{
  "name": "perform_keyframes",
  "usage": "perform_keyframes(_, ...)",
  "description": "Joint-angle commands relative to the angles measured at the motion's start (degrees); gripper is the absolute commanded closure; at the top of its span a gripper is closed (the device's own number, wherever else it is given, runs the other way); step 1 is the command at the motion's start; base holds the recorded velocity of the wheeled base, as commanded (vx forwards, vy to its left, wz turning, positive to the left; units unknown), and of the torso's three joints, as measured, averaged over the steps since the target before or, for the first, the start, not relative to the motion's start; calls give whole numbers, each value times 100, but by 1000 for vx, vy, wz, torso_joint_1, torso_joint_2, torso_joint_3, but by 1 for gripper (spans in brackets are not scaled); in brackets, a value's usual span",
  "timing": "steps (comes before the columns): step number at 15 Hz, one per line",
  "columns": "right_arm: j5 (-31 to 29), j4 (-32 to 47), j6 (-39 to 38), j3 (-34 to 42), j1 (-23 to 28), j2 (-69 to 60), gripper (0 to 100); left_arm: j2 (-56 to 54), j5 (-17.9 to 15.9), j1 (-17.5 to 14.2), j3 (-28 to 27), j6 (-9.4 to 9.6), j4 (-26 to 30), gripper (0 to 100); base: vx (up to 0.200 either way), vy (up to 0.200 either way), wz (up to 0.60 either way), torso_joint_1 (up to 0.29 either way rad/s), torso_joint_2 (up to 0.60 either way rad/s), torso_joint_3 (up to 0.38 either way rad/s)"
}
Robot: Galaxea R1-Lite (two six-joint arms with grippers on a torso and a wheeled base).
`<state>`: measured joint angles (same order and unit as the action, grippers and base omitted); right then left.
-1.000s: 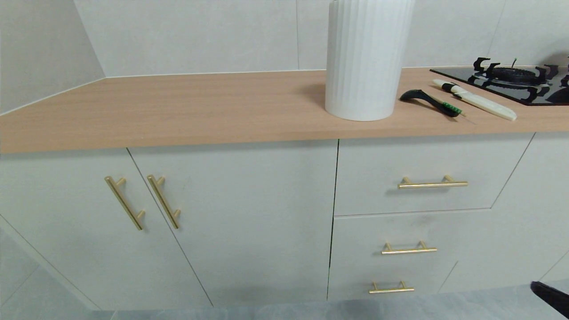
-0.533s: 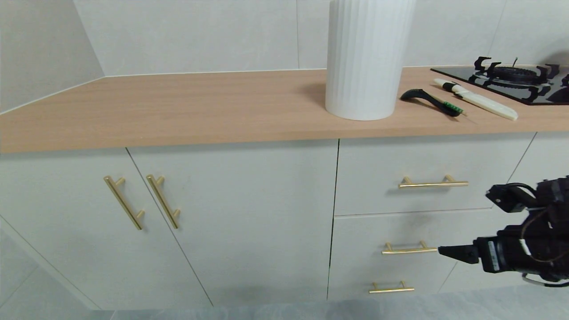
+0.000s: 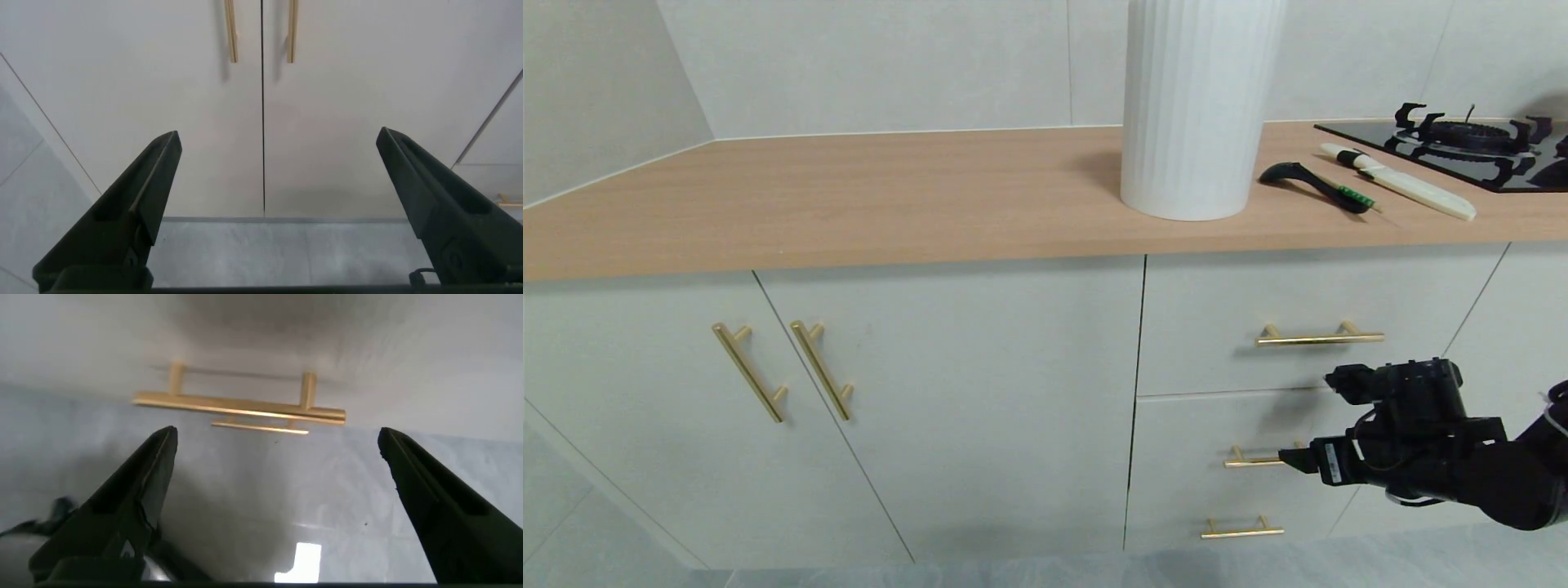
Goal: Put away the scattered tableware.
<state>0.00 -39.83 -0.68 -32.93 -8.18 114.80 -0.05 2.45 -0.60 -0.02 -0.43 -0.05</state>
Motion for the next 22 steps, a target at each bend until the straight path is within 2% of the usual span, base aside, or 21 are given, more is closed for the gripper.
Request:
perform_keyframes(1,-176,-421,-2,120,-52,508,0,5,1,-2,2,-1,5,0,0,0,0,0,0,0)
perform_keyframes(4,-255,-1168,7,234,-105,807,0,5,1,-2,2,-1,-4,0,0,0,0,0,0,0)
perform_keyframes(8,-694,-1906,7,243,-298,1326,0,5,1,-2,2,-1,-4,0,0,0,0,0,0,0)
perform_keyframes(10,-826,-2539,-11,260,-325,1563,0,5,1,-2,2,-1,5,0,0,0,0,0,0,0)
perform_keyframes(22,-826,-2530,218,568,-316,1431,0,5,1,-2,2,-1,5,0,0,0,0,0,0,0)
